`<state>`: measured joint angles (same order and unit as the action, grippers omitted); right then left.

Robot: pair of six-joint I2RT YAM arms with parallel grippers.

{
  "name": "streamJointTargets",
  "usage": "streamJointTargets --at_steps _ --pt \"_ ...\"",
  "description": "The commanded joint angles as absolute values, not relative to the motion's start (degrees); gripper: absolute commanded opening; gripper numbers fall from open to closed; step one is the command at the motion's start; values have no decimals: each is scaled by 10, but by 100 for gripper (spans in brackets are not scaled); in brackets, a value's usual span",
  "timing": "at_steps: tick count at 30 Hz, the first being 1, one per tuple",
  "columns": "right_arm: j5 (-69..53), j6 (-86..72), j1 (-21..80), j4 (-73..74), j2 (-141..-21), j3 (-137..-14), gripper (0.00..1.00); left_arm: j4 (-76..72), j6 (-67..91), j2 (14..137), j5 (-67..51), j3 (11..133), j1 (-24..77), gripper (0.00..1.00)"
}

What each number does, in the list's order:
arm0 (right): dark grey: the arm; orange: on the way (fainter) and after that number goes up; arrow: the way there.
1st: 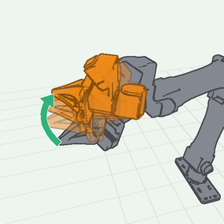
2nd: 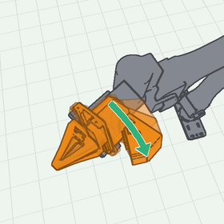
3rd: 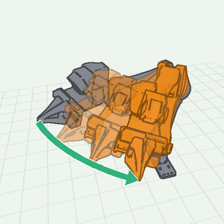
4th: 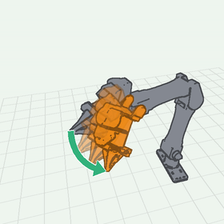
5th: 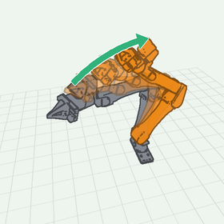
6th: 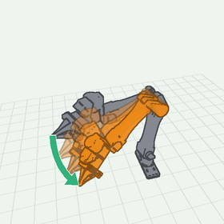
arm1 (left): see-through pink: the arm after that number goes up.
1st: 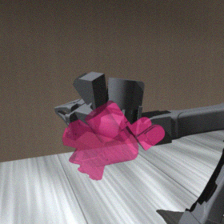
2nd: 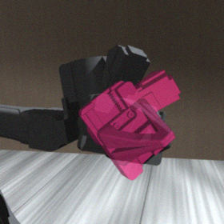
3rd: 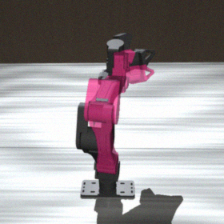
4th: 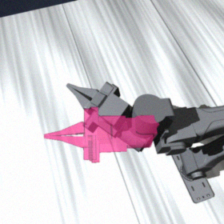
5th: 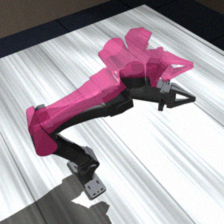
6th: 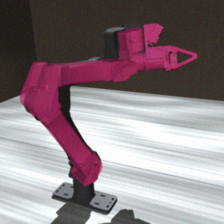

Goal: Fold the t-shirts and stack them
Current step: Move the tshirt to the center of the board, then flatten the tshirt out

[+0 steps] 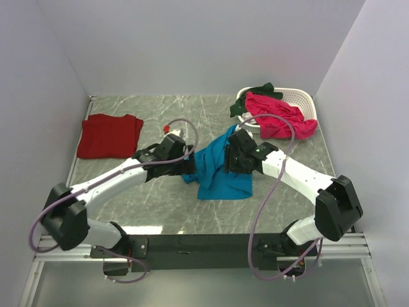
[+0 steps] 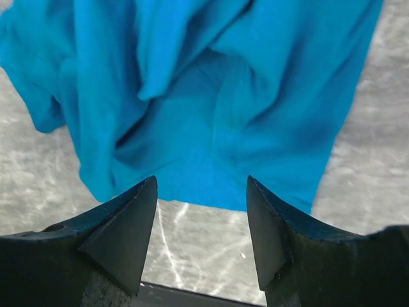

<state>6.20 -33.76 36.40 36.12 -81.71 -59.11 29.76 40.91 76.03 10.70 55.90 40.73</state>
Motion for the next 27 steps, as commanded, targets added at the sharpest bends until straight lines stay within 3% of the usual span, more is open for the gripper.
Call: streamJointTargets --at_steps 1,12,24,27 --pt "56 -366 367 310 -829 -614 64 250 389 798 53 603 426 96" --pt "90 -391 352 303 -912 -685 63 224 374 909 -10 637 453 85" --pt "74 -386 345 282 -996 -711 61 199 365 969 -46 657 460 84" --pt "77 -382 345 281 -1012 -713 57 185 351 983 -59 653 460 66"
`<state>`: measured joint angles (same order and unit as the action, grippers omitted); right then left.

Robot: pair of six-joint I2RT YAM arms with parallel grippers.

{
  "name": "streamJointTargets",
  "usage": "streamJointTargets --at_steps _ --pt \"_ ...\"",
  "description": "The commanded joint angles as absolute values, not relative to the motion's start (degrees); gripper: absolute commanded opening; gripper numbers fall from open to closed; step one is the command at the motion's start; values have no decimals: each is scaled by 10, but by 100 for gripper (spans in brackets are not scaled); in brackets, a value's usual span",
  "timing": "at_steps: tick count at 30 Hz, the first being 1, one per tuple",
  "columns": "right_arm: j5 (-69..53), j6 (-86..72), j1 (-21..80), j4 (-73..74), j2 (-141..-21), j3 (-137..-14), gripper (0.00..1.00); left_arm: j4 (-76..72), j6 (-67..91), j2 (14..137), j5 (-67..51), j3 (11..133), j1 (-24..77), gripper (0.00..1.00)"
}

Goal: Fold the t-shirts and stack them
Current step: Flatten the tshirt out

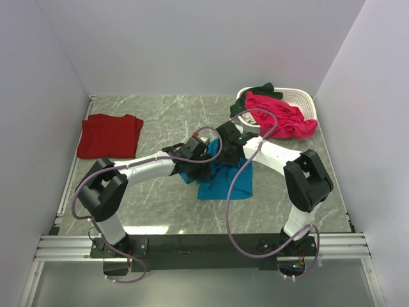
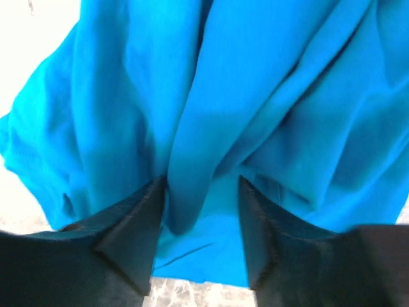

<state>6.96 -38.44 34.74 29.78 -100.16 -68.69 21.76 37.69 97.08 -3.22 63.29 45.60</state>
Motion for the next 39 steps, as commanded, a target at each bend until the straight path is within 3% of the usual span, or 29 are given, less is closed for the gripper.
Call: streamJointTargets --at_steps 1,3,4,5,7,14,19,25,31,36,37,39 --pt "76 -381 342 280 -1014 -711 54 182 344 993 -62 653 460 49" --pt "76 -380 336 279 -1014 -710 37 190 337 1001 -48 662 459 28" --pt "76 -380 335 279 -1011 -709 27 198 332 1006 -35 667 458 1" --pt "86 -380 331 283 -1007 -708 9 215 330 1005 -22 673 455 0" --pt "91 -377 326 291 -996 -711 0 226 323 990 -2 673 442 0" --pt "126 -343 321 389 -874 -708 0 349 283 865 66 694 351 0" --pt "154 -311 322 509 -758 -773 0 471 213 783 27 754 294 0" --pt "178 -291 322 636 -701 -865 0 579 175 788 -15 885 232 0" --pt "157 -297 275 549 -732 -772 0 517 184 876 62 857 111 0" --pt "132 -296 208 469 -767 -730 0 486 206 953 137 893 84 0" --pt "134 -293 201 453 -774 -730 0 482 207 959 151 896 84 2" --pt "141 -291 185 445 -801 -736 3 479 221 968 170 903 84 17"
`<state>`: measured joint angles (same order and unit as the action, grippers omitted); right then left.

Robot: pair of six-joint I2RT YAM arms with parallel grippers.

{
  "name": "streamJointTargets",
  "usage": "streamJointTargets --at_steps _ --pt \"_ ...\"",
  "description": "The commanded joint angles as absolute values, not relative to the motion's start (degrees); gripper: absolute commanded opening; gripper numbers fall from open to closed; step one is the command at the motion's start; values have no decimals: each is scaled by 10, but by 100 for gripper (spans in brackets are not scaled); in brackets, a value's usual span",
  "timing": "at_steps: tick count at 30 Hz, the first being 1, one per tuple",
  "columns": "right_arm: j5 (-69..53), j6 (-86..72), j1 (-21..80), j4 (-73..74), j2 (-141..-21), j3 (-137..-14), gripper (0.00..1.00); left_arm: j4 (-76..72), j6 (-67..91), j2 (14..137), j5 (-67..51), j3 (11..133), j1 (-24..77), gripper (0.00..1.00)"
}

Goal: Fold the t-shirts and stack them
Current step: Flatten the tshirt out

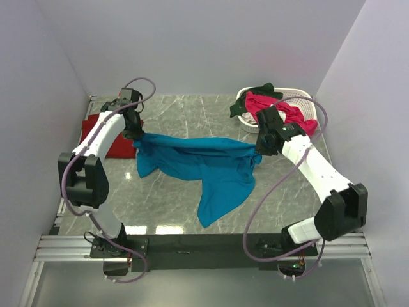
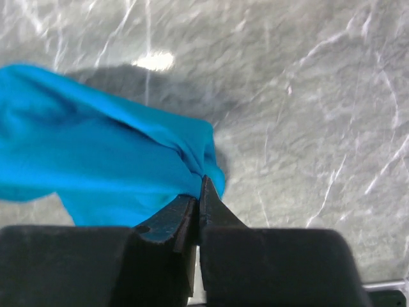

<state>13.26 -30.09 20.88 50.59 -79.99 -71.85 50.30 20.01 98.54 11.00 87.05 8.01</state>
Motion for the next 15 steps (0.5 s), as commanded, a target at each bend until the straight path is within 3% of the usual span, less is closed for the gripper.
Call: streamJointTargets --at_steps 1,3,7,8,9,10,15 --pt "142 -287 181 448 -810 -743 7 478 226 967 175 904 84 20" --pt "152 -286 179 460 -823 -767 14 470 239 950 180 895 84 26" --pt "152 -279 179 460 -797 -763 50 452 257 894 192 823 87 43" --pt "154 -278 180 465 -793 -761 54 448 261 882 197 805 87 59" --pt "154 -278 181 472 -788 -756 56 445 271 857 194 786 87 84" --pt "153 -278 185 485 -785 -752 58 438 278 846 189 745 87 99" --pt "120 -292 228 481 -750 -692 59 417 344 812 118 625 89 97"
